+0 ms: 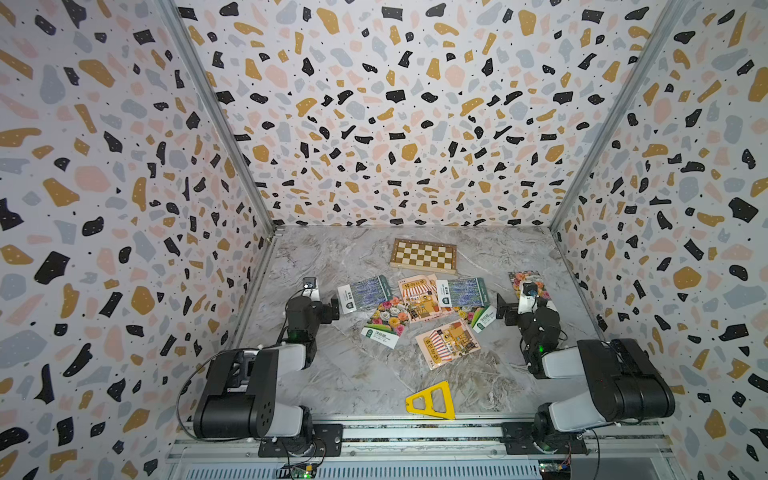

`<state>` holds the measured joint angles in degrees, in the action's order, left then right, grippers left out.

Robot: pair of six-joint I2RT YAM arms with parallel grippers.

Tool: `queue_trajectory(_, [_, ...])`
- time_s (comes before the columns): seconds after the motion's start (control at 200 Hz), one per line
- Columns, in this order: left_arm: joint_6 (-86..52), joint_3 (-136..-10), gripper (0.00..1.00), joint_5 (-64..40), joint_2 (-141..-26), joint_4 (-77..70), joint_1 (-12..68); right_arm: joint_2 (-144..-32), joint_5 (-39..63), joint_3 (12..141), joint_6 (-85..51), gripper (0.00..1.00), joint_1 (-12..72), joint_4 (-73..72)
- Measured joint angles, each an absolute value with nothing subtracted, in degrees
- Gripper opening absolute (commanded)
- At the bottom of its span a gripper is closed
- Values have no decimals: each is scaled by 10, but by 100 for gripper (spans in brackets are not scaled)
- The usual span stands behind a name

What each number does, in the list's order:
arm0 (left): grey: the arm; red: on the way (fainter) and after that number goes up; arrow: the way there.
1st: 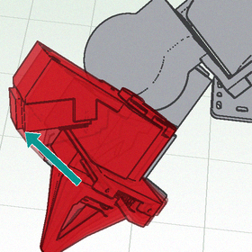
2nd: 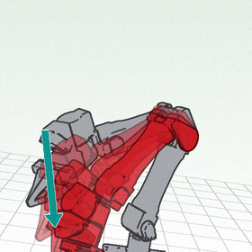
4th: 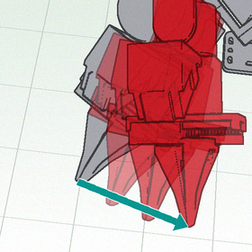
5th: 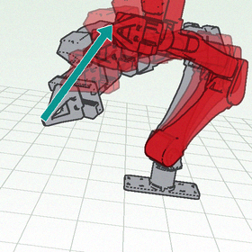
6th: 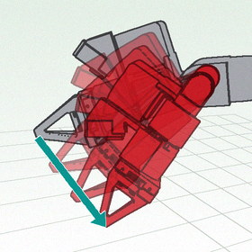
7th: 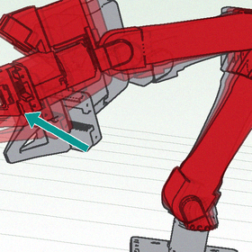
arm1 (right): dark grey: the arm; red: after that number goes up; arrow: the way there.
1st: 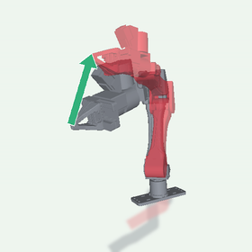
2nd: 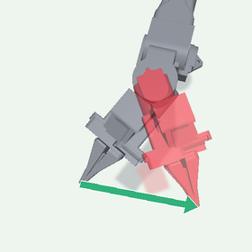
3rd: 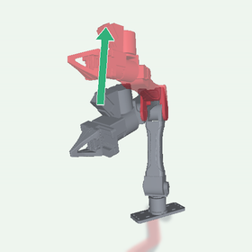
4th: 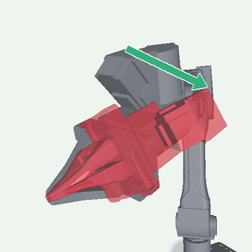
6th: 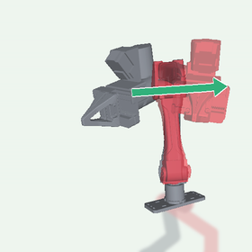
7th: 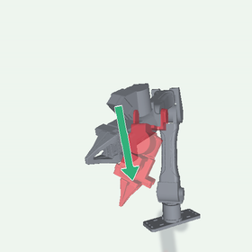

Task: Arrange the seed packets in a row
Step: Adjust the seed packet at the center of the board.

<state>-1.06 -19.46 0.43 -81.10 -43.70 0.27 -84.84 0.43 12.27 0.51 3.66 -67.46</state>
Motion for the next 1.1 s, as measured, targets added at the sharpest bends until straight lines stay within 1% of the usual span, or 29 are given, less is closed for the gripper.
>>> queue_trajectory(1.101, [-11, -195, 99, 4, -811, -437, 3, -848, 6, 123, 11, 100, 39, -677])
